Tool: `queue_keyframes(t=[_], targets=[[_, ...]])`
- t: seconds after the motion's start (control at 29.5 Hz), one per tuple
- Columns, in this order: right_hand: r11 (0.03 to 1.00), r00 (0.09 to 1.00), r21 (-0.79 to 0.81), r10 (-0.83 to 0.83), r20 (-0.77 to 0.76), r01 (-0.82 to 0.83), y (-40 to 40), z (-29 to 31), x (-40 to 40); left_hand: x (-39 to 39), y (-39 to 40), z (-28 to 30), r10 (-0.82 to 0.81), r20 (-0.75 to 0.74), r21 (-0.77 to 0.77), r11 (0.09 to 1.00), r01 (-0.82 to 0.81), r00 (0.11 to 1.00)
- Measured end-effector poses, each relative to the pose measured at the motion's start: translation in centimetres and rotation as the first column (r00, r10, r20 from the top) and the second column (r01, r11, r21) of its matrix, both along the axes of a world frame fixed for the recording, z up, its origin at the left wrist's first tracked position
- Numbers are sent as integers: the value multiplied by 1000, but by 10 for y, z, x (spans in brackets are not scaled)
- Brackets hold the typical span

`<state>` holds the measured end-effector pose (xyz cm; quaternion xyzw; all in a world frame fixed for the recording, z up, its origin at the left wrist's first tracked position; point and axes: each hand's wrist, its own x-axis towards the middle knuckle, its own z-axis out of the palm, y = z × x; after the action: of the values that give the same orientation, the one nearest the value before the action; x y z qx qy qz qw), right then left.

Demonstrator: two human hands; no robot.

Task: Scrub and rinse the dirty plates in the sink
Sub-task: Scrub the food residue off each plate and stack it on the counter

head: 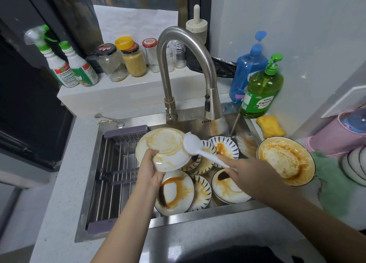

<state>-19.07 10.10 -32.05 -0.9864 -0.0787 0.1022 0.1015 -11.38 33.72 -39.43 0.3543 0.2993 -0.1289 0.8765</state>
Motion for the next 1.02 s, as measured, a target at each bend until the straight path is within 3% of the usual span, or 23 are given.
queue_keyframes(t=[0.1, 0.2, 0.37, 0.51, 0.58, 0.68, 0.85, 1.02], targets=[[994, 995, 40, 101, 24, -102, 15, 1, -14, 3, -7, -1, 40, -28, 34, 999, -39, 999], [996, 999, -85, 20, 47, -16, 14, 4, -6, 5, -13, -5, 107, -35, 5, 994, -107, 994], [989, 987, -72, 132, 86, -126, 37, 4, -24, 5, -20, -4, 55, -74, 49, 997, -51, 996], [986, 990, -162, -15, 137, 37, 27, -1, -10, 7, -20, -1, 78, -56, -3, 997, -78, 995], [978, 996, -205, -12, 93, 31, 29, -1, -13, 8, -18, -3, 80, -54, -20, 997, -81, 995], [985, 996, -150, 89, 21, -85, 39, 6, -27, 8, -16, 1, 43, -88, 24, 999, -41, 995], [991, 992, -116, -58, 112, 71, 15, -3, -10, 10, -17, -1, 64, -82, -36, 997, -67, 995], [999, 995, -28, 25, 92, -22, 28, -3, -30, 12, -9, -9, 83, -82, -41, 995, -87, 993]])
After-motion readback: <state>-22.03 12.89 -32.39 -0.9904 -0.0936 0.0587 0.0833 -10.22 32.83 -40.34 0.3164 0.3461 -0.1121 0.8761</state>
